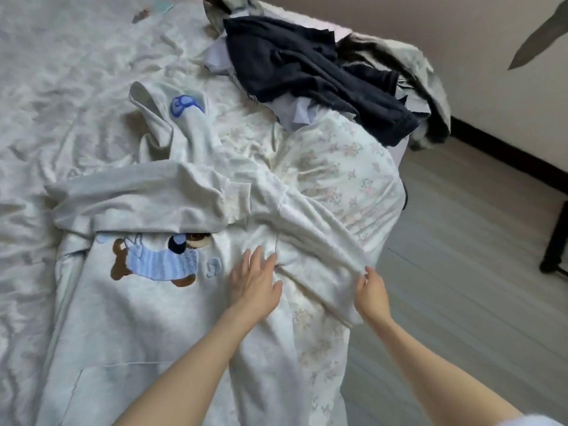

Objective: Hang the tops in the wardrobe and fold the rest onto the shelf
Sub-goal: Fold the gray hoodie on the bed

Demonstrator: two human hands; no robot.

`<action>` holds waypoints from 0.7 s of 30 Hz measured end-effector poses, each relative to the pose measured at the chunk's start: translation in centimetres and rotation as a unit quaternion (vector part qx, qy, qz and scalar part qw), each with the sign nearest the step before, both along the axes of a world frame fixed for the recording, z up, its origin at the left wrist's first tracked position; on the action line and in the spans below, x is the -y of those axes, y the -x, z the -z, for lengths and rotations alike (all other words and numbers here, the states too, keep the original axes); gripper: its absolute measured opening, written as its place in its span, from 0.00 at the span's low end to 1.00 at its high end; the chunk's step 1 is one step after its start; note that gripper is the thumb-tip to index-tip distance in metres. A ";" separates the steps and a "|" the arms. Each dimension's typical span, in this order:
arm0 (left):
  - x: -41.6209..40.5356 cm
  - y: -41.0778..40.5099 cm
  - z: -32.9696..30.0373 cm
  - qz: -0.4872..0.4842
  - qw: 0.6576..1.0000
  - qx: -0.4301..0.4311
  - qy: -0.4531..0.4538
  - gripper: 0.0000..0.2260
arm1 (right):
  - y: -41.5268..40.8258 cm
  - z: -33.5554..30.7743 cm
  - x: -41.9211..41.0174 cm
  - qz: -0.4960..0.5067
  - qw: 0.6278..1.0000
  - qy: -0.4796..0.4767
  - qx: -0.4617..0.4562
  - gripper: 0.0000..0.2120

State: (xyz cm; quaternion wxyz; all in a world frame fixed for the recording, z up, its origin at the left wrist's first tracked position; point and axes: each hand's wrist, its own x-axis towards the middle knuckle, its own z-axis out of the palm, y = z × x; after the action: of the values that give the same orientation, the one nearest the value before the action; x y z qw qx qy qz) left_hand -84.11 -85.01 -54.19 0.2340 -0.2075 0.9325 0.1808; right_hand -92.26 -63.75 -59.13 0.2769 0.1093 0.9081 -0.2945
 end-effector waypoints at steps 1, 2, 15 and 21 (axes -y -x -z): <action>0.1 1.9 0.4 0.015 1.000 -0.016 0.005 0.25 | 1.4 0.7 -0.2 0.002 1.000 -0.003 -0.017 0.20; 0.4 3.6 0.6 0.029 0.999 -0.034 0.012 0.25 | 2.7 1.1 -0.3 0.001 1.000 -0.002 -0.030 0.20; 4.0 20.6 1.5 0.248 0.961 0.086 0.085 0.23 | 11.2 1.0 -2.5 -0.082 0.986 -0.043 -0.138 0.08; 4.1 23.7 0.0 0.246 0.969 0.006 0.028 0.05 | 18.4 -3.0 -2.2 -0.150 0.909 -0.133 -0.365 0.09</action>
State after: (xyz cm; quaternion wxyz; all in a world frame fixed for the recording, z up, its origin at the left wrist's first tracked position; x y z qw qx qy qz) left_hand -107.83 -89.08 -54.23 0.2713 0.0207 0.9580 0.0903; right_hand -110.65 -61.59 -56.11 -0.0500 -0.1076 0.9822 -0.1454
